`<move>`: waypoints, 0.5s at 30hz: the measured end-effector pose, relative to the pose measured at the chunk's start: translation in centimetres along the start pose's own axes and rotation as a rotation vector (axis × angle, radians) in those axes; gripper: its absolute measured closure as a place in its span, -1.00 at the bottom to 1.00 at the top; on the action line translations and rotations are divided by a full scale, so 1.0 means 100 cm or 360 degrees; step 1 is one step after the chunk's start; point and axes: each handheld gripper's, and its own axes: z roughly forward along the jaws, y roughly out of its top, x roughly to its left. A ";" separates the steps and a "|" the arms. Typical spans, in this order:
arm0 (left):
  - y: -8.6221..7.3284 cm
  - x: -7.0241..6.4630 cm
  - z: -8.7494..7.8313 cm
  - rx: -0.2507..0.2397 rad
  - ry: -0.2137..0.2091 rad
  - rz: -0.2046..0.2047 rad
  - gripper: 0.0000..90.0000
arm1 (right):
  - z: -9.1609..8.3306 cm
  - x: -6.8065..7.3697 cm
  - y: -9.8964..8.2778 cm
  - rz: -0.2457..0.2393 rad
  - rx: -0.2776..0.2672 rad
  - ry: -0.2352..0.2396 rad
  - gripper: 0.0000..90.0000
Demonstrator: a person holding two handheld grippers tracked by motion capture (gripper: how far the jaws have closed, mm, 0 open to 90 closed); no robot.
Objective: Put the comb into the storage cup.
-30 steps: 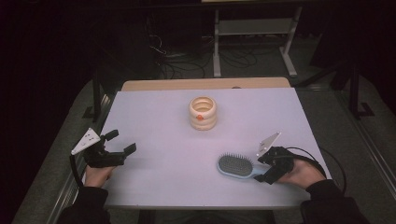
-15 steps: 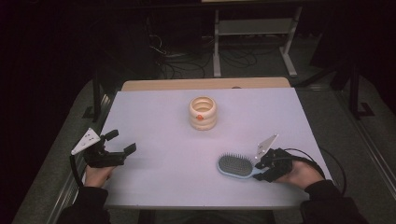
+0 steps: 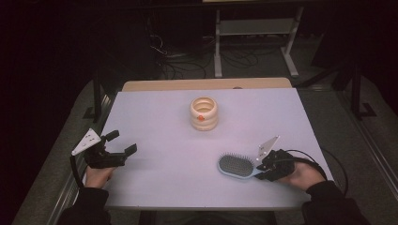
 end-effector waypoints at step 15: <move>-0.001 -0.001 0.000 0.0000 -0.0002 -0.0007 -1.00 | -0.020 -0.005 -0.003 0.0064 -0.0149 -0.0056 0.52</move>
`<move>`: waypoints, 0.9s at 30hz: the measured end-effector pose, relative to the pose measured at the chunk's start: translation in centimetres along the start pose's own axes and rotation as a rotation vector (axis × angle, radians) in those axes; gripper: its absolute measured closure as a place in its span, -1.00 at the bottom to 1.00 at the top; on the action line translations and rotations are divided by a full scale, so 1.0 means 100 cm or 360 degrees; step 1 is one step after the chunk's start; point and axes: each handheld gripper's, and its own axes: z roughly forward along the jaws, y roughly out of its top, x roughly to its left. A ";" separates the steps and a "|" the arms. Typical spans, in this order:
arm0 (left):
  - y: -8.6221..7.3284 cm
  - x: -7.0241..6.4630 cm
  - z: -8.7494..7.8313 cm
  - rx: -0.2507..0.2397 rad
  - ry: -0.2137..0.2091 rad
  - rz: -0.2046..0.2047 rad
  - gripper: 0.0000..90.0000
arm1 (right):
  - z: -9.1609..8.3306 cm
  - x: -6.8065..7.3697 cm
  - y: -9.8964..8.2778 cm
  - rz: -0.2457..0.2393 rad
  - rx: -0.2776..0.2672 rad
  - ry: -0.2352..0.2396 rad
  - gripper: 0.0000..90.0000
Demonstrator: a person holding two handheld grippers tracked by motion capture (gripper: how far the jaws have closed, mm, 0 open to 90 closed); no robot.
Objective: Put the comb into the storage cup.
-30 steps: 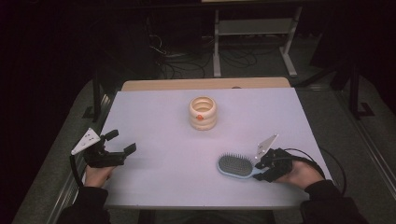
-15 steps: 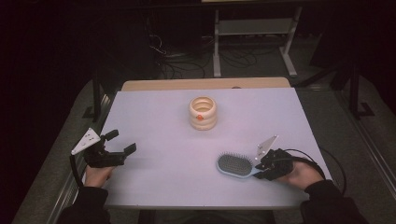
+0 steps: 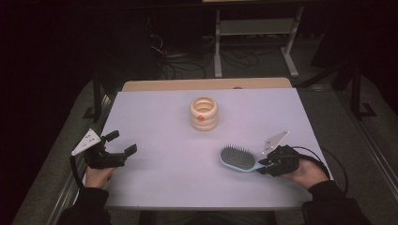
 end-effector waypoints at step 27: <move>0.002 -0.001 -0.003 -0.0033 -0.0016 0.0001 -1.00 | -0.049 0.001 0.049 -0.0059 -0.0198 -0.0106 0.52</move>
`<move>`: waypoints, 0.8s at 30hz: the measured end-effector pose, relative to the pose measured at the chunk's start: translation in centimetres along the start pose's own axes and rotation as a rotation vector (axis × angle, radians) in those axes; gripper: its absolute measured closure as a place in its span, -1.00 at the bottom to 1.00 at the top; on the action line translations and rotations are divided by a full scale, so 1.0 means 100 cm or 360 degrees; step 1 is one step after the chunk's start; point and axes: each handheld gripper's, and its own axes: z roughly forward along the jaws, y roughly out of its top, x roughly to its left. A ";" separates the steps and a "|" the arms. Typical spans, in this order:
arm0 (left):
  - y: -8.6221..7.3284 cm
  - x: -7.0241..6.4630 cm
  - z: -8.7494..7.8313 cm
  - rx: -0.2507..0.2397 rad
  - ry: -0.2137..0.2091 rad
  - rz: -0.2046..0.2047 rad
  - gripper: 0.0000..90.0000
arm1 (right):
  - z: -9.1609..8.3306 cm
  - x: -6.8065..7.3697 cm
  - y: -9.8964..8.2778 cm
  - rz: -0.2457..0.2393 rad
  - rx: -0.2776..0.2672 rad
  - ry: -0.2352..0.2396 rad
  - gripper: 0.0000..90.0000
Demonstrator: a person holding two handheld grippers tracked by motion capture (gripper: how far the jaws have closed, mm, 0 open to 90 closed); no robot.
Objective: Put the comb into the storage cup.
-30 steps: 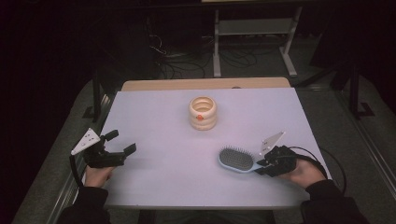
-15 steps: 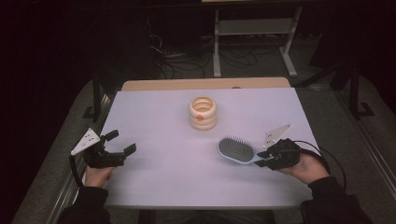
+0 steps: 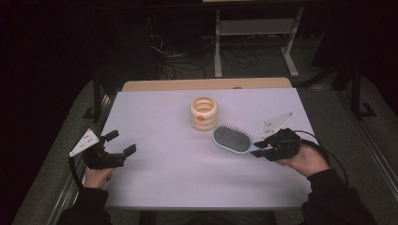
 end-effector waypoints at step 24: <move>0.005 0.002 -0.001 -0.0004 -0.0056 -0.0038 -1.00 | -0.027 -0.013 0.056 -0.0018 -0.0163 -0.0081 0.52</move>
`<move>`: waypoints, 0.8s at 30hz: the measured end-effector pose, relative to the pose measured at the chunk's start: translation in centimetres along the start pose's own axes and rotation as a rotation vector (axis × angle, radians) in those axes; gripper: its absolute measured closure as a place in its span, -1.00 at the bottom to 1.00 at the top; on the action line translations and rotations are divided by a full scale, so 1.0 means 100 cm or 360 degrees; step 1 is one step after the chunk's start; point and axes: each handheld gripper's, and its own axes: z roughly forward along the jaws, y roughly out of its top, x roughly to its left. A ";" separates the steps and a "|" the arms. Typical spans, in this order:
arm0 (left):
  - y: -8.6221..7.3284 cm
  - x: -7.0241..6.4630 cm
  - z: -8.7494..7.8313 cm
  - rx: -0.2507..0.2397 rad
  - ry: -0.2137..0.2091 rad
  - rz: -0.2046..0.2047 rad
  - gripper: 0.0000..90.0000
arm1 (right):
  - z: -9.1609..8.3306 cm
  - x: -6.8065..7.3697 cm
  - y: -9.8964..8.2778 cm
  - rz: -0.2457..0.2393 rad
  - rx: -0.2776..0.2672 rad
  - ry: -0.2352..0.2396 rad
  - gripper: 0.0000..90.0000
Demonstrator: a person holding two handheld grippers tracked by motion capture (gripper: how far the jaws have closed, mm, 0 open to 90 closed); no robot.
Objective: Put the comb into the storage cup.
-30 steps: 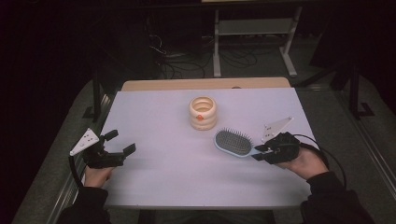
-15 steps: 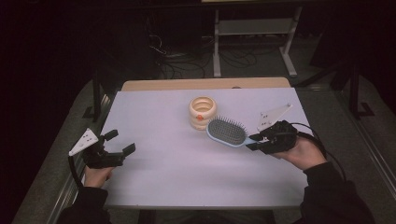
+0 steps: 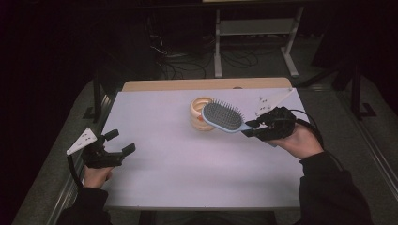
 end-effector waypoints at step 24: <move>0.037 -0.009 0.007 -0.0028 -0.0087 0.0076 -1.00 | 0.005 -0.008 0.062 -0.0086 -0.0064 -0.0019 0.52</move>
